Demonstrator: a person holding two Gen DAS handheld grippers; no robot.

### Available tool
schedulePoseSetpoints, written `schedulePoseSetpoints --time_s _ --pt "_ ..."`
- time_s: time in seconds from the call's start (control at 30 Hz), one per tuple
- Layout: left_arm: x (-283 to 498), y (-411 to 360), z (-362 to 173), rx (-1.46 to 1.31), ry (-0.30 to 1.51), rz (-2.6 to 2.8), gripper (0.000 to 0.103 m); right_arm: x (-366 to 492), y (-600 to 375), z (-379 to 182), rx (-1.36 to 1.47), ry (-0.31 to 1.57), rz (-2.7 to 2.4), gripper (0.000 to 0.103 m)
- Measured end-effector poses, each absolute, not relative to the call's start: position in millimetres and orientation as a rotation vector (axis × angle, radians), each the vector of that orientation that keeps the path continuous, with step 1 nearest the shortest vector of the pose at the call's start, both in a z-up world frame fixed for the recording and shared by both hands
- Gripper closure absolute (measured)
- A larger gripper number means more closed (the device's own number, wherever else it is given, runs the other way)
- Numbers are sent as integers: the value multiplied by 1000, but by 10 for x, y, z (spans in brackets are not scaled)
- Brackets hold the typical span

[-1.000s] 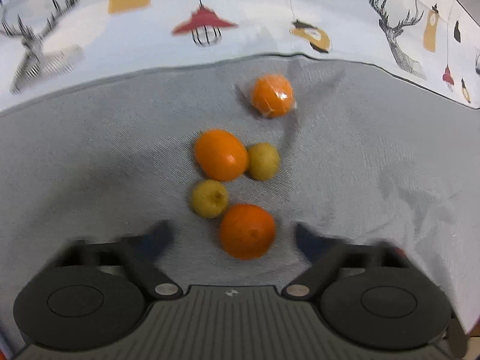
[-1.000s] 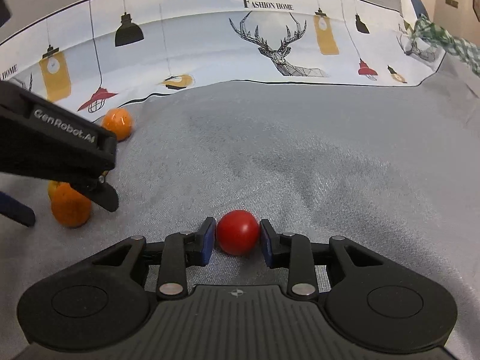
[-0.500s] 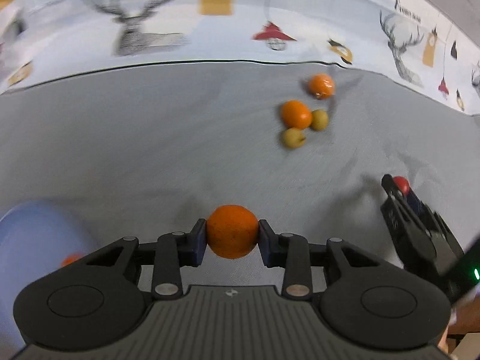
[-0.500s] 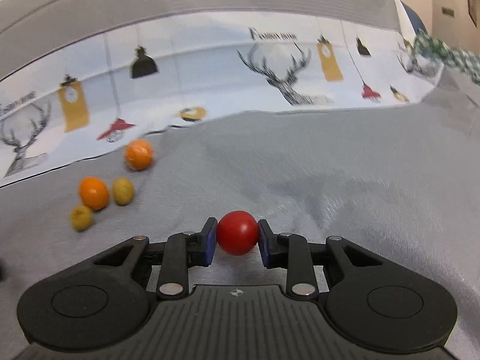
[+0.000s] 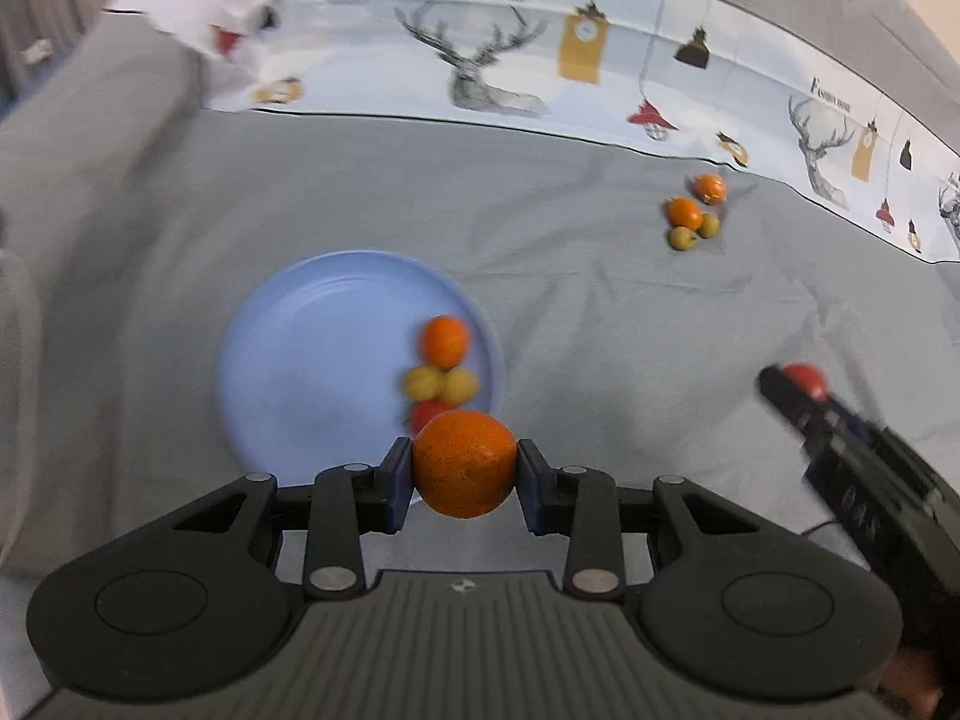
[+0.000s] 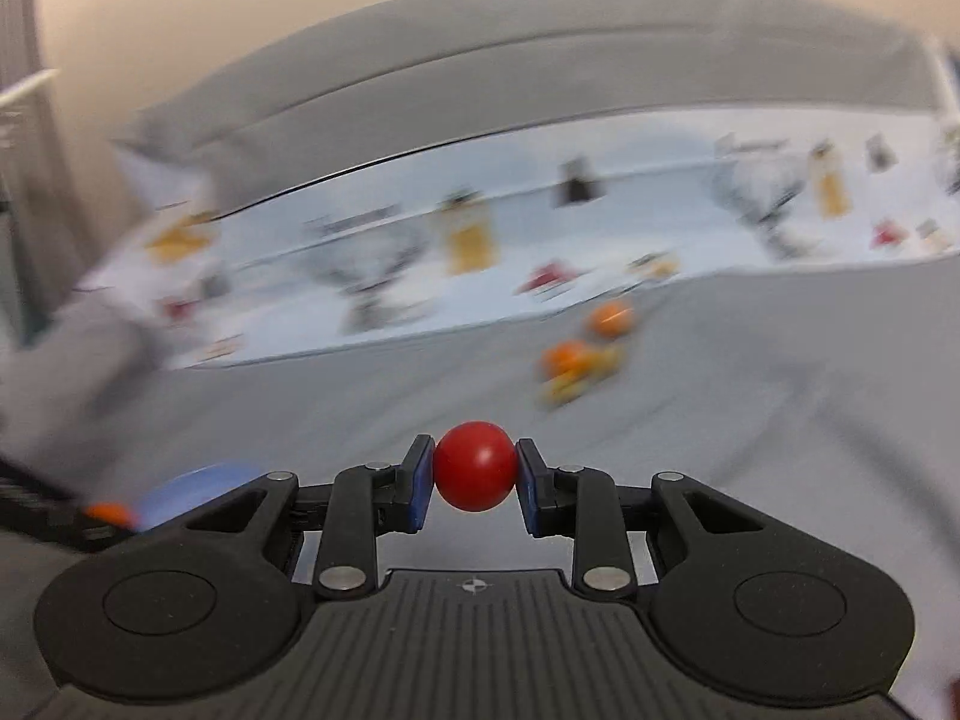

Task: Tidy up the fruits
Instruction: 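Carry the tomato and orange back over the blue plate with both tools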

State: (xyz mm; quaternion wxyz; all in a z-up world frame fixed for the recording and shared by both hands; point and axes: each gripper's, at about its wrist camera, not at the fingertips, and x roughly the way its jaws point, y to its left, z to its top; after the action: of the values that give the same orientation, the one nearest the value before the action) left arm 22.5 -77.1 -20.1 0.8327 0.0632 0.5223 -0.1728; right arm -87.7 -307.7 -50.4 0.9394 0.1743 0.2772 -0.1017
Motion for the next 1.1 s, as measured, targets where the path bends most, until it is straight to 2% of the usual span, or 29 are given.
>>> schedulePoseSetpoints --time_s 0.23,0.5,1.1 --pt "-240 36 -38 96 1020 -286 64 -1126 -2138 -242 288 632 26 73" --pt "-420 534 -48 30 1000 -247 64 -1293 -1519 -108 144 645 120 73" --pt "-351 622 3 -11 976 -248 64 -1333 -1461 -48 89 636 104 73"
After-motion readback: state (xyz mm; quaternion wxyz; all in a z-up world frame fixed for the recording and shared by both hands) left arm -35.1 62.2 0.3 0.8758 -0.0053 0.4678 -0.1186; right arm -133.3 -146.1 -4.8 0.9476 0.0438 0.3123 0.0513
